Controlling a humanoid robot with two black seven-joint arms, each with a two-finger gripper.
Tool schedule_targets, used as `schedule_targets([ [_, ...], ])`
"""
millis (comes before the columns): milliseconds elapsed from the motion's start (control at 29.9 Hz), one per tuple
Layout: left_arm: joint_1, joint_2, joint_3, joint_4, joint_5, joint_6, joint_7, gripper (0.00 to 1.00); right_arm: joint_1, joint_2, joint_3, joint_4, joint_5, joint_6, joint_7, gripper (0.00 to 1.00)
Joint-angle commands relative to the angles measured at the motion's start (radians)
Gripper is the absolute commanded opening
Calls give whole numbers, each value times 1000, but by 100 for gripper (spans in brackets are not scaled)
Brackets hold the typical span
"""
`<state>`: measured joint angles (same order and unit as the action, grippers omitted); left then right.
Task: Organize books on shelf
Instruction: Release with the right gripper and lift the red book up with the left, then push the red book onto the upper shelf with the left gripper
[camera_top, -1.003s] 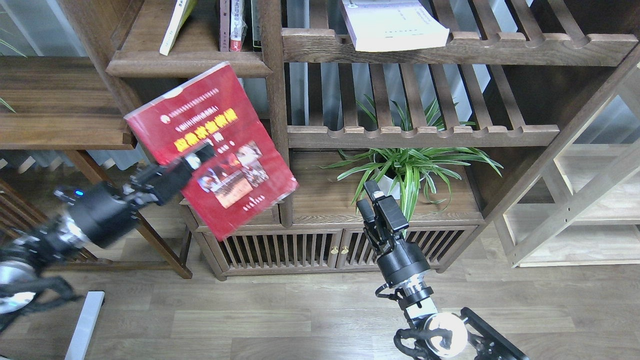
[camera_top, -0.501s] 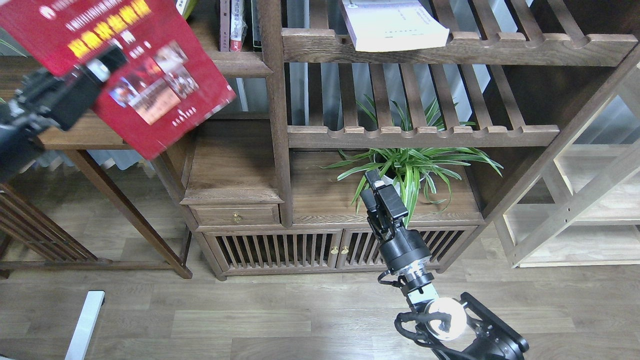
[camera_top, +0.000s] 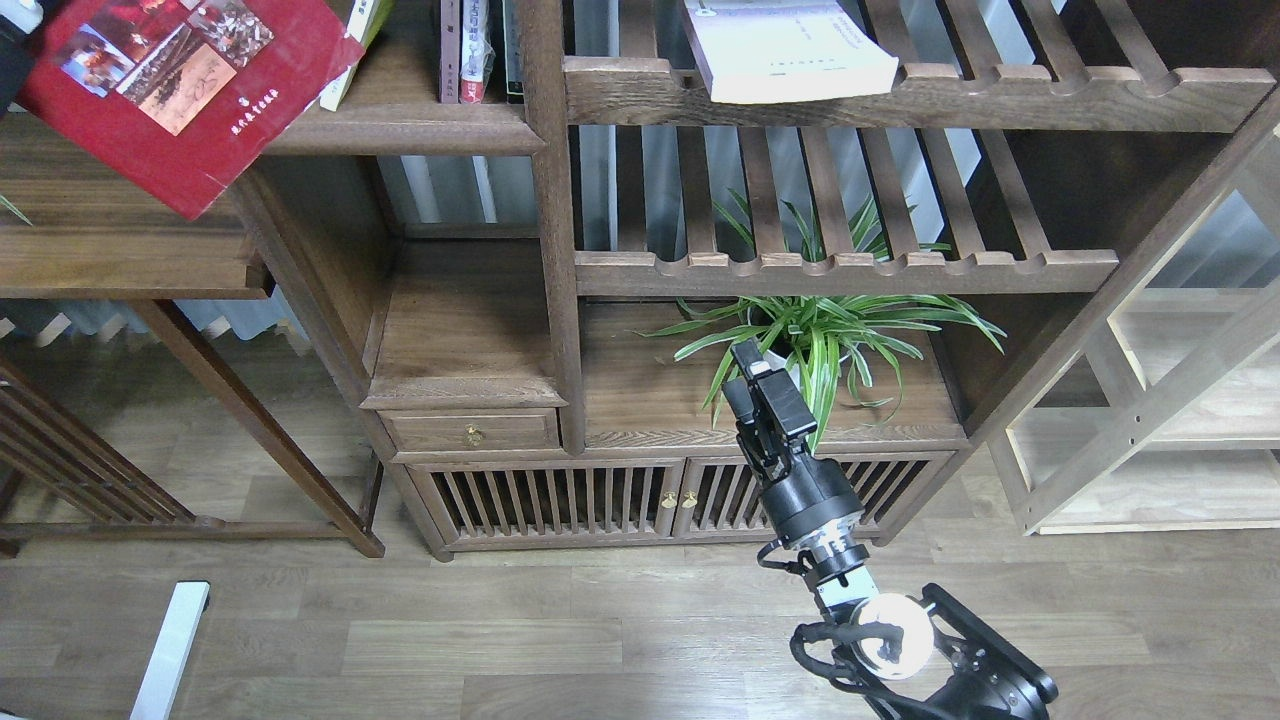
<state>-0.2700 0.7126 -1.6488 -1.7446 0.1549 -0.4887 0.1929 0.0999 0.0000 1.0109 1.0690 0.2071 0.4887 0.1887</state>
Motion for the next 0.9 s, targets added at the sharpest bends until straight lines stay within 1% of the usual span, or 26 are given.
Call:
schedule_targets([
  [0, -2, -7, -2, 0, 17, 0, 0, 0, 3, 0, -3, 0, 0, 0, 0, 83],
  [234, -6, -15, -22, 4, 43, 0, 0, 0, 34, 0, 0, 0, 0, 0, 0, 83],
  [368, -11, -15, -55, 7, 48, 79, 0, 0, 32, 0, -2, -1, 0, 0, 0, 83],
  [568, -15, -16, -69, 14, 52, 162, -3, 0, 35, 0, -3, -1, 0, 0, 0, 83],
  [769, -31, -18, -48, 13, 104, 271, 0, 0, 38, 0, 0, 0, 0, 0, 0, 83],
  [869, -87, -50, -3, 13, 141, 349, 0, 0, 41, 0, 1, 2, 2, 0, 0, 83],
])
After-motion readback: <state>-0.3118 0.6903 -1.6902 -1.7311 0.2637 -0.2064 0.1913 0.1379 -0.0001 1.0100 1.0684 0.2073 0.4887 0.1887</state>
